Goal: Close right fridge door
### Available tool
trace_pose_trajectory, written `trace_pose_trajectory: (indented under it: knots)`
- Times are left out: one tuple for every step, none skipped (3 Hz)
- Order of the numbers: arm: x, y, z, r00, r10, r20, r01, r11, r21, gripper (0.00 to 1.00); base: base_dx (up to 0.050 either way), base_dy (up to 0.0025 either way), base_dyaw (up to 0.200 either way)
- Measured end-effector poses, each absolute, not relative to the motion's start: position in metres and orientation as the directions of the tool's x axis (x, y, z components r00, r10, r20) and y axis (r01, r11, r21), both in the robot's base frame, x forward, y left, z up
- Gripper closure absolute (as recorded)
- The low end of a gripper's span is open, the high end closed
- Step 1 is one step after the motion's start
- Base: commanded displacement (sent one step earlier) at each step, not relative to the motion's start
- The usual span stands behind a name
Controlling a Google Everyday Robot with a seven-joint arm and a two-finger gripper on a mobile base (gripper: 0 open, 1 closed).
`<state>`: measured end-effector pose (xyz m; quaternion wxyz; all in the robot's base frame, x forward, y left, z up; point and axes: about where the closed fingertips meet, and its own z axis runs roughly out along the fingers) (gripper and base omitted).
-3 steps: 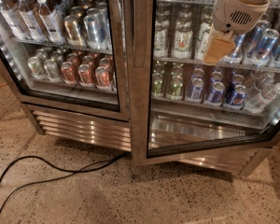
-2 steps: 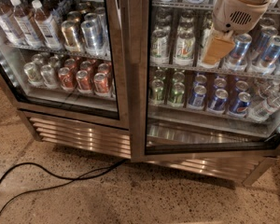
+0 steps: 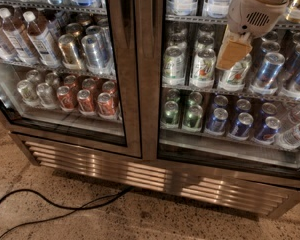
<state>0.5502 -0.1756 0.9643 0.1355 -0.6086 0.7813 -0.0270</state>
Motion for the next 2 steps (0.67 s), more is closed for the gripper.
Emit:
trace_pose_trajectory:
  knots:
    - [0.5502,-0.1756,0.9643,-0.222,-0.958,-0.179,-0.944,0.258,-0.207,1.0,0.049,0.0,0.0]
    - [0.5502,-0.1756,0.9643,-0.222,-0.958,-0.179,-0.944,0.258,-0.207,1.0,-0.05,-0.00018,0.001]
